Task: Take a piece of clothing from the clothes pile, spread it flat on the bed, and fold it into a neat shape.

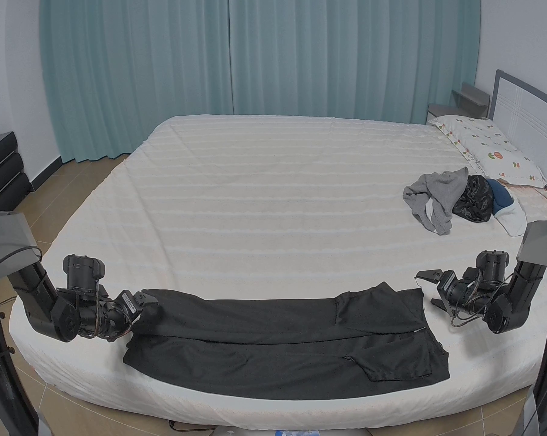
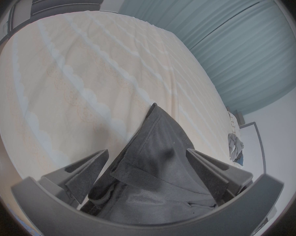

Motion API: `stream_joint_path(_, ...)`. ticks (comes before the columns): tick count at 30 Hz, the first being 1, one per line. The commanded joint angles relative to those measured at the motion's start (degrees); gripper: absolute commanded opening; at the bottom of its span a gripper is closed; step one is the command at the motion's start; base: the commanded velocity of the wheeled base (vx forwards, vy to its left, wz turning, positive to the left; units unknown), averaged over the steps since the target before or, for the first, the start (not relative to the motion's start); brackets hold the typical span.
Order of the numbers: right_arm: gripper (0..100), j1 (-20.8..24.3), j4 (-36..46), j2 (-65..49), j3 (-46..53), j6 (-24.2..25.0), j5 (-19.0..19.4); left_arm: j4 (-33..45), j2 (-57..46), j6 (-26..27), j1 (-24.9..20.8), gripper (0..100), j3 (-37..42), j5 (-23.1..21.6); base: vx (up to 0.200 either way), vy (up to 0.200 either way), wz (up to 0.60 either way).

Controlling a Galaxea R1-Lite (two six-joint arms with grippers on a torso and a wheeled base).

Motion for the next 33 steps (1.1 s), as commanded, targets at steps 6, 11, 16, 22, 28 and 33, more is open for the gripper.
stream_joint_path(6, 100, -0.09, -0.04, 0.04, 0.05, -0.04, -0.03, -0.03, 2.44, 4.29, 0.30, 0, 0.20, 1.39, 0.000, 0.000, 0.00)
stream_joint_path(11, 100, 0.00, -0.04, 0.04, 0.05, -0.04, -0.03, -0.38, 2.00, 4.46, 0.30, 0, -0.95, 5.52, 0.000, 0.000, 0.00)
stream_joint_path(16, 100, 0.00, -0.04, -0.04, 0.05, -0.04, -0.03, -2.23, 1.38, 4.55, 0.30, 0, -0.68, 5.87, 0.000, 0.000, 0.00)
stream_joint_path(22, 100, 0.70, 0.13, -4.17, 2.07, 0.31, 0.06, -6.09, 0.15, 4.55, -0.14, 0, 1.16, 5.96, 0.000, 0.000, 0.00)
stream_joint_path(28, 100, 4.22, 1.80, -8.31, 5.41, 0.48, -1.08, -6.09, -0.11, 4.55, -0.05, 0, 1.34, 5.96, 0.000, 0.000, 0.00)
stream_joint_path(33, 100, 5.27, 3.21, -8.83, 6.02, 0.40, -1.26, -6.18, 0.24, 4.55, 0.30, 0, 1.08, 5.79, 0.000, 0.000, 0.00)
